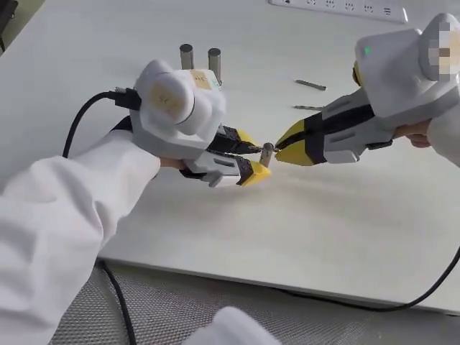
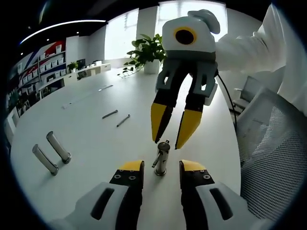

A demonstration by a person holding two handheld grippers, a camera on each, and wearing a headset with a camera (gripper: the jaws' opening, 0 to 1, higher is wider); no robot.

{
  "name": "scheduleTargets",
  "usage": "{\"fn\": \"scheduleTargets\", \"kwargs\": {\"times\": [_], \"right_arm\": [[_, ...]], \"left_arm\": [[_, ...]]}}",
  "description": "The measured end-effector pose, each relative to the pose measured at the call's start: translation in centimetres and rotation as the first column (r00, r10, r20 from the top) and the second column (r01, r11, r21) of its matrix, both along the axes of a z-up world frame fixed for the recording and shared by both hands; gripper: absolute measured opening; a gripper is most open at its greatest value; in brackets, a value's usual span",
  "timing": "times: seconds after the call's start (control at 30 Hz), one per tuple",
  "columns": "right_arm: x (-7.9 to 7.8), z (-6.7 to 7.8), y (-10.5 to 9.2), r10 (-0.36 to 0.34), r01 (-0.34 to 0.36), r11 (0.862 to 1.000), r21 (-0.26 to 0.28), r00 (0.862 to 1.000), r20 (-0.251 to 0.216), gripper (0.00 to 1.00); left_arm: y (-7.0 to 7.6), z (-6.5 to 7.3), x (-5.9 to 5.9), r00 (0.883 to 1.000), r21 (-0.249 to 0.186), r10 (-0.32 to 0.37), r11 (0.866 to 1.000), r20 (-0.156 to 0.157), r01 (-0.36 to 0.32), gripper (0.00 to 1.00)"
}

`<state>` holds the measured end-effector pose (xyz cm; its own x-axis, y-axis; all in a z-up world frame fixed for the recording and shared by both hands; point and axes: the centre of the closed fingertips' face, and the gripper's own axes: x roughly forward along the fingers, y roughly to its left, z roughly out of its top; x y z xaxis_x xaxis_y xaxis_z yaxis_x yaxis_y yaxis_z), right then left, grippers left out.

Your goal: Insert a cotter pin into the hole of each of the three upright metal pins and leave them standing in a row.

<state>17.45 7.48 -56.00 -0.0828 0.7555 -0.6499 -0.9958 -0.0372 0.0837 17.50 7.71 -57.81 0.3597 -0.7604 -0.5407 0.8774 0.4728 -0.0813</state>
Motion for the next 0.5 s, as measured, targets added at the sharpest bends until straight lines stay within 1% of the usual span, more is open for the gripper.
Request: {"fn": "scheduleTargets", "kwargs": {"times": [0.03,0.07,0.13,0.17,0.2,0.27,0.33,0.43,0.5], "right_arm": [[0.0,-0.1,0.0,-0.008,0.008,1.000,-0.003,1.000,-0.002,0.14],[0.1,-0.1,0.0,-0.008,0.008,1.000,-0.001,1.000,0.001,0.15],[0.0,-0.1,0.2,-0.012,0.012,1.000,0.006,1.000,-0.009,0.13],[-0.1,-0.1,0.3,-0.011,0.012,1.000,0.008,1.000,-0.010,0.13],[-0.1,-0.2,0.4,-0.011,0.011,1.000,0.008,1.000,-0.011,0.13],[-0.5,-0.3,0.7,-0.008,0.008,1.000,0.007,1.000,-0.012,0.14],[-0.7,-0.4,1.0,-0.009,0.009,1.000,0.009,1.000,-0.014,0.14],[-1.1,-0.6,1.3,-0.011,0.011,1.000,0.012,1.000,-0.018,0.14],[-1.2,-0.7,1.6,-0.008,0.009,1.000,0.009,1.000,-0.017,0.14]], "left_arm": [[0.2,0.0,0.0,1.000,-0.001,0.006,1.000,-0.008,-0.006,0.34],[0.3,0.0,0.0,1.000,-0.001,0.007,1.000,-0.006,-0.007,0.38],[0.7,0.1,0.0,1.000,0.000,0.008,1.000,0.002,-0.008,0.46],[0.8,0.2,0.0,1.000,-0.003,0.004,1.000,0.000,-0.004,0.50],[0.9,0.3,-0.2,1.000,-0.014,0.004,1.000,-0.010,-0.004,0.53],[1.1,0.5,-0.4,0.999,-0.039,0.011,0.999,-0.032,-0.013,0.63],[1.4,0.7,-0.6,1.000,-0.048,0.010,0.999,-0.027,-0.011,0.76],[1.7,0.7,-0.9,1.000,-0.049,0.005,0.999,-0.025,-0.006,0.87],[1.8,0.7,-1.1,1.000,-0.060,0.003,0.998,-0.030,-0.005,0.92]]}}
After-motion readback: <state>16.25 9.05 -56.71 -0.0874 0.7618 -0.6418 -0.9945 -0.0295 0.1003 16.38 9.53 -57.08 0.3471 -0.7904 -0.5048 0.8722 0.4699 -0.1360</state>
